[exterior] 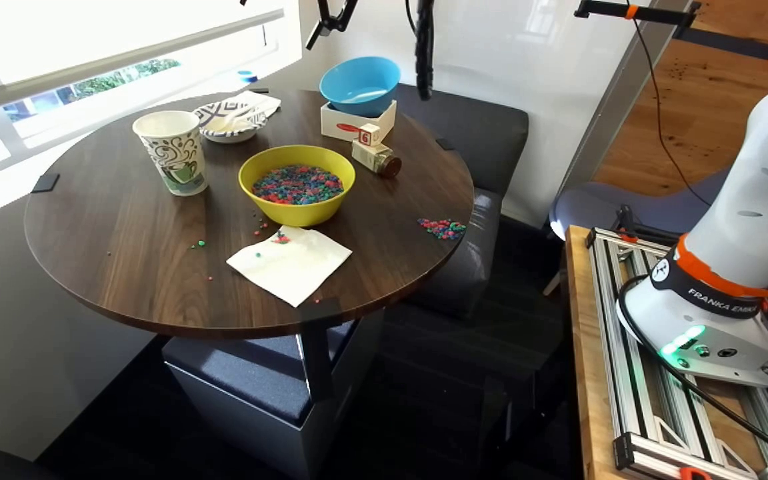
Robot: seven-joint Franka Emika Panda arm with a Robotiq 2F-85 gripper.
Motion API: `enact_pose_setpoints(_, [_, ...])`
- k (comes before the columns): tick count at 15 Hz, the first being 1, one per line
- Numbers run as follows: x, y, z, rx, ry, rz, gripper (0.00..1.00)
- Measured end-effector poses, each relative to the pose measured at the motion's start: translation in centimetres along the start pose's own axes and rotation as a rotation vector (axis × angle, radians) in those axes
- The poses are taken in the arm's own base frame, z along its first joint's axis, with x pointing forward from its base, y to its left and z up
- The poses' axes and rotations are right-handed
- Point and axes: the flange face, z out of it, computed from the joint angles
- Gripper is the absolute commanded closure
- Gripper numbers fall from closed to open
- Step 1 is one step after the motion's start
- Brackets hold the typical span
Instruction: Move the bowl to the right
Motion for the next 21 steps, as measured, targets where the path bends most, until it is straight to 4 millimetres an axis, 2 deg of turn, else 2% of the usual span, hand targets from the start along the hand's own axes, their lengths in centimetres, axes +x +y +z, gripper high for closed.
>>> enact_pose_setpoints(2, [1.0, -0.1, 0.4, 0.0, 0.007, 0.008, 0.0])
enact_pose_setpoints(10, [0.4, -0.4, 0.1, 0.006, 0.005, -0.002, 0.0])
enact_pose_setpoints(14, [1.2, -0.8, 0.0, 0.017, 0.01, 0.013, 0.0])
enact_pose_setpoints(17, [4.0, -1.2, 0.4, 0.027, 0.032, 0.058, 0.0])
enact_pose_setpoints(21, [9.5, -0.6, 2.6, 0.027, 0.013, 0.176, 0.0])
